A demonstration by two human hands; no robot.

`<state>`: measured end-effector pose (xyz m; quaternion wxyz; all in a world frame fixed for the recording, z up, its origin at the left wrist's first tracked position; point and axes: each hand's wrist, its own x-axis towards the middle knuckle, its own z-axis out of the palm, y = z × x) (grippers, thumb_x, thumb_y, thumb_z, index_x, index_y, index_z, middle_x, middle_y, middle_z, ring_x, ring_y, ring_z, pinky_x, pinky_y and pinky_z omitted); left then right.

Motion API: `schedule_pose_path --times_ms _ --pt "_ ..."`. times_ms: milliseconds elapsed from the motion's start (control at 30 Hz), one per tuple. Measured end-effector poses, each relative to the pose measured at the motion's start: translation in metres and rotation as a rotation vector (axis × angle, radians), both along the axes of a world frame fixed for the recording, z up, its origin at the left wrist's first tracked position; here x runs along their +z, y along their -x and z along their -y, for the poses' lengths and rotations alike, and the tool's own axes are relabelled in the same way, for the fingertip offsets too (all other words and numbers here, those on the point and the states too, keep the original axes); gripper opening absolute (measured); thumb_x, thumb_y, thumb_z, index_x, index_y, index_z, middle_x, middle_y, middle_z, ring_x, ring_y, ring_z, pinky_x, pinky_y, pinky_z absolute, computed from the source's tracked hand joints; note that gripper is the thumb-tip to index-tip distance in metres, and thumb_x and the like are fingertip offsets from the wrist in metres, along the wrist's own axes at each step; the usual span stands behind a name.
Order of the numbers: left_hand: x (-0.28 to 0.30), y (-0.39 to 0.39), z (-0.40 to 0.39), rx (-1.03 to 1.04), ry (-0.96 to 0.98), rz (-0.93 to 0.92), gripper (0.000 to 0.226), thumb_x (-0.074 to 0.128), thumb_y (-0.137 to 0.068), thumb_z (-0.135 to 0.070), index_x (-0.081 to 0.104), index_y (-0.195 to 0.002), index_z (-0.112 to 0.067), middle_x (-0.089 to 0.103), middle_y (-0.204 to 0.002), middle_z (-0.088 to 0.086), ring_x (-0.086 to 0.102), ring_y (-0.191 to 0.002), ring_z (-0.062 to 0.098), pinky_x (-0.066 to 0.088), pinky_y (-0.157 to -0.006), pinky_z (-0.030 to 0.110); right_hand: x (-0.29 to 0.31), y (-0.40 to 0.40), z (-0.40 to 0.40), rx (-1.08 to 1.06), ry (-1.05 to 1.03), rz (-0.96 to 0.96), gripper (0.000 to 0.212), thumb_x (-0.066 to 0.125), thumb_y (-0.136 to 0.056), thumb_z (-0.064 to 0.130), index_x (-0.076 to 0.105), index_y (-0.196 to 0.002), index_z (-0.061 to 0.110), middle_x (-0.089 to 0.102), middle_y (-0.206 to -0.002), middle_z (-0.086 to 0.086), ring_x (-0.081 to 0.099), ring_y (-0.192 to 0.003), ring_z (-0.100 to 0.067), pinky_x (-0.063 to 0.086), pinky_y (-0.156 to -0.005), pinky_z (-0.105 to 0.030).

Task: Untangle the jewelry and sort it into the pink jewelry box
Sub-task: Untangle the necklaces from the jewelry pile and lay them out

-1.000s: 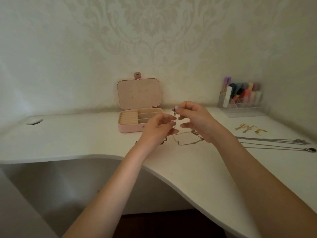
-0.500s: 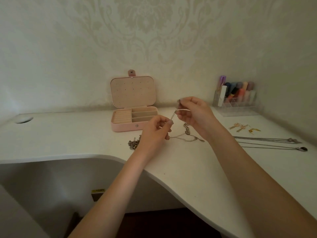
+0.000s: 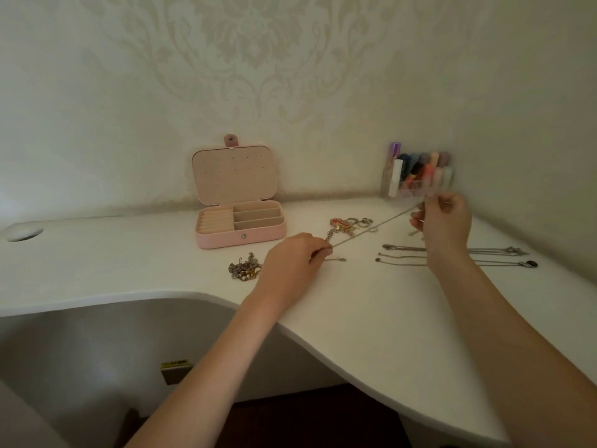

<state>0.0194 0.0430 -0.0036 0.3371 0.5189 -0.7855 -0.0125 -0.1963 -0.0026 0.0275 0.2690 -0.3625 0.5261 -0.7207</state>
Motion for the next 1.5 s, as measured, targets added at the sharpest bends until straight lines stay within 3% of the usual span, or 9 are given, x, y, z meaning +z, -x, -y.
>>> schedule_pose_path --times_ms 133,300,567,800,1000,1200,1300,1367,1500 --pt "0.002 0.012 -0.009 -0.108 0.032 -0.012 0.025 0.051 -0.096 -0.024 0.069 -0.113 -0.019 0.065 -0.094 0.001 0.059 -0.086 0.020 0.044 -0.073 0.030 -0.010 0.042 -0.023 -0.179 0.025 -0.293 0.003 0.053 -0.093 0.014 0.053 -0.090 0.013 0.062 -0.086 -0.010 0.058 -0.066 -0.019 0.051 -0.066 -0.033" --pt "0.003 0.052 -0.018 -0.243 0.052 -0.077 0.024 0.053 -0.096 -0.023 0.070 -0.111 -0.015 0.063 -0.083 0.002 0.058 -0.080 0.023 0.047 -0.073 0.038 -0.020 0.093 -0.053 -0.361 -0.070 -0.626 0.009 0.056 -0.089 0.011 0.059 -0.091 0.003 0.060 -0.082 -0.010 0.052 -0.076 -0.021 0.034 -0.068 -0.023" --pt "0.009 0.101 -0.018 -0.242 -0.098 0.161 0.028 0.043 -0.099 -0.021 0.061 -0.119 -0.012 0.065 -0.111 0.016 0.058 -0.104 0.032 0.045 -0.086 0.038 -0.036 0.150 -0.077 -0.398 -0.511 -0.779 0.013 0.059 -0.085 0.013 0.068 -0.089 0.003 0.067 -0.096 -0.021 0.060 -0.094 -0.037 0.039 -0.072 -0.032" --pt "0.007 0.103 -0.010 -0.204 -0.074 0.082 0.021 0.057 -0.092 -0.027 0.070 -0.110 -0.028 0.069 -0.105 -0.005 0.055 -0.100 0.017 0.036 -0.077 0.025 -0.038 0.150 -0.078 -0.482 -0.518 -0.883 0.020 0.060 -0.086 0.010 0.070 -0.093 -0.005 0.068 -0.096 -0.027 0.062 -0.094 -0.041 0.046 -0.079 -0.037" --pt "-0.006 0.099 -0.006 -0.317 -0.078 0.085 0.036 0.051 -0.088 -0.003 0.071 -0.108 -0.025 0.068 -0.112 -0.005 0.055 -0.106 0.020 0.043 -0.091 0.034 -0.041 0.155 -0.076 -0.506 -0.534 -0.900 0.017 0.060 -0.087 0.007 0.061 -0.099 -0.005 0.062 -0.105 -0.029 0.057 -0.102 -0.042 0.042 -0.083 -0.040" --pt "-0.003 0.101 -0.012 -0.230 0.008 0.164 0.035 0.050 -0.088 -0.010 0.069 -0.112 -0.029 0.064 -0.116 -0.012 0.047 -0.113 0.017 0.035 -0.088 0.031 -0.044 0.159 -0.070 -0.568 -0.495 -0.969 0.017 0.049 -0.087 0.002 0.062 -0.093 -0.007 0.063 -0.095 -0.032 0.058 -0.092 -0.044 0.044 -0.075 -0.042" --pt "-0.003 0.101 -0.013 -0.186 -0.015 0.121 0.040 0.047 -0.095 -0.027 0.052 -0.134 -0.021 0.048 -0.141 -0.005 0.035 -0.133 0.015 0.024 -0.107 0.031 -0.038 0.155 -0.069 -0.587 -0.367 -1.003 0.022 0.044 -0.093 0.009 0.061 -0.098 -0.004 0.062 -0.095 -0.031 0.057 -0.089 -0.043 0.044 -0.075 -0.044" --pt "-0.002 0.102 -0.010 -0.194 -0.149 0.232 0.056 0.033 -0.099 -0.041 0.024 -0.149 -0.017 0.017 -0.158 -0.004 0.010 -0.145 0.010 0.006 -0.118 0.031 -0.036 0.147 -0.067 -0.435 -0.339 -1.131 0.031 0.042 -0.097 0.018 0.057 -0.118 0.001 0.060 -0.116 -0.027 0.055 -0.105 -0.041 0.045 -0.087 -0.046" --pt "0.000 0.105 0.004 -0.236 -0.322 0.459 0.066 0.012 -0.098 -0.053 -0.002 -0.151 -0.017 -0.010 -0.159 -0.005 -0.011 -0.144 0.006 -0.010 -0.118 0.036 -0.036 0.142 -0.062 -0.007 -0.659 -1.386 0.058 0.023 -0.101 0.046 0.017 -0.151 0.019 0.015 -0.159 0.000 0.013 -0.146 -0.017 0.014 -0.115 -0.043"
